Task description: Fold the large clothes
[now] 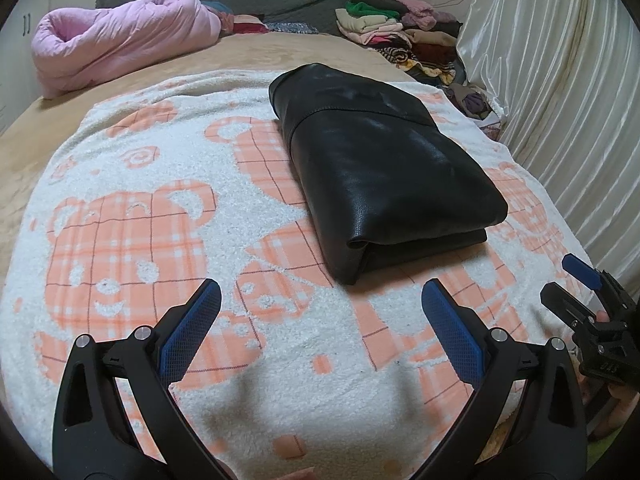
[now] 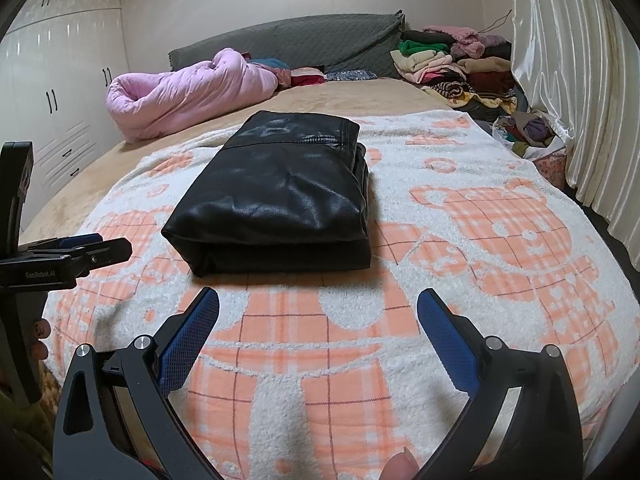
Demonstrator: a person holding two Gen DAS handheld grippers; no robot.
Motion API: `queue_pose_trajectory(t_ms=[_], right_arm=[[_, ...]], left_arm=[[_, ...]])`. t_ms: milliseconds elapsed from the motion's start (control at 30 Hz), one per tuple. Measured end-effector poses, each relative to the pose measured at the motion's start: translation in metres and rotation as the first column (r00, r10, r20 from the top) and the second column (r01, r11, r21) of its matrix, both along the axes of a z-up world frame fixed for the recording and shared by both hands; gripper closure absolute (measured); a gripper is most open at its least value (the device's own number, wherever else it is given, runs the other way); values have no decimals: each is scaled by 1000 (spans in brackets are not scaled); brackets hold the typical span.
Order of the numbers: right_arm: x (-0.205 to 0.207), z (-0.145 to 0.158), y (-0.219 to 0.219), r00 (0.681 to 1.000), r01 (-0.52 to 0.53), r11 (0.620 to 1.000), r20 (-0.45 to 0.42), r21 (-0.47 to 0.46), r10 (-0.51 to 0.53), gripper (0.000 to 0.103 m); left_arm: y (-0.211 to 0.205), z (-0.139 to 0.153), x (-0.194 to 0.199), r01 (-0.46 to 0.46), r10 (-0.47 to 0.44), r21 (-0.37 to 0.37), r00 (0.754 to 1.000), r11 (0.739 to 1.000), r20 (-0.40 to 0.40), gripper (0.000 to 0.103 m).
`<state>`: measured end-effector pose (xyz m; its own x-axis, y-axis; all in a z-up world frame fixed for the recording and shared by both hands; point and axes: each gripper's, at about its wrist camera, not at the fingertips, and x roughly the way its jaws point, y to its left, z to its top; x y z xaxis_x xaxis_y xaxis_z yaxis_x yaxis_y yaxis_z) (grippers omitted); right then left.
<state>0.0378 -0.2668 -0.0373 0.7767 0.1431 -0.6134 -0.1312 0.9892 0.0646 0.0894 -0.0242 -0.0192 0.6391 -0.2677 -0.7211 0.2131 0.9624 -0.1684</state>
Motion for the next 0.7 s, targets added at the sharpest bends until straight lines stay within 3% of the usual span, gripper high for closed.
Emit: queue_pose_trajectory(t_ms=[533, 700], right_arm=[[0, -1, -1, 1000, 2, 1000, -3, -8, -2, 4], [-2, -1, -6, 1000, 22, 1000, -9, -7, -22, 4]], left_arm=[[0, 0, -1, -3, 3, 3, 1000, 1000, 2, 9], [3, -4, 0, -8, 8, 15, 1000, 1000, -29, 9]])
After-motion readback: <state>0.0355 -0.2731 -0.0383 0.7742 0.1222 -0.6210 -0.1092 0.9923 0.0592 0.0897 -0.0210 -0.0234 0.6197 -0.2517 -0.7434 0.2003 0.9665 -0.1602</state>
